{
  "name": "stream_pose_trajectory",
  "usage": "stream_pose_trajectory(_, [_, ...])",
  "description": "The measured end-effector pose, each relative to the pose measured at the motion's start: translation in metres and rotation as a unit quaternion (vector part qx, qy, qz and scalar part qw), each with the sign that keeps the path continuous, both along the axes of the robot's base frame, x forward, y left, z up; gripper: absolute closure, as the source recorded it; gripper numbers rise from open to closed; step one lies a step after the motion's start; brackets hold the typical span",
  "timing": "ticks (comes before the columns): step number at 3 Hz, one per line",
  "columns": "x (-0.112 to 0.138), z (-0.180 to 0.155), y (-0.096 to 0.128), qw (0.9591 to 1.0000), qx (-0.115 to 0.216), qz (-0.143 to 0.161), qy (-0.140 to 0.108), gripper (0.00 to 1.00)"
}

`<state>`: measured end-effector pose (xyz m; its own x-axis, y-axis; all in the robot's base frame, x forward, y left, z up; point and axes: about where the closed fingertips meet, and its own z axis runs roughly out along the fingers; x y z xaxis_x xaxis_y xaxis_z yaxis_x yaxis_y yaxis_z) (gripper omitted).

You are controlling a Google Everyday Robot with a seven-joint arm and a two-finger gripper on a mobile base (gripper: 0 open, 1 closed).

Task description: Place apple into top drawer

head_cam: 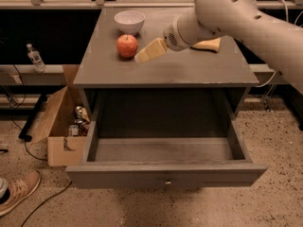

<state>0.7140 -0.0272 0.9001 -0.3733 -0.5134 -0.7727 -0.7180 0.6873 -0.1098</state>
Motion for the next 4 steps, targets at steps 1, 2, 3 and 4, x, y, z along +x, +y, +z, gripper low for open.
stream_pose_trajectory(1, [0.022,-0.009,0.021,0.9996,0.027,-0.001,-0.003,0.0])
stream_pose_trajectory(2, [0.042,-0.018,0.04,0.9991,0.043,-0.001,-0.001,0.0])
stream_pose_trajectory(3, [0.062,-0.024,0.064,0.9982,0.06,0.002,0.001,0.0])
stream_pose_trajectory(4, [0.072,-0.026,0.083,0.9979,0.065,0.008,0.001,0.0])
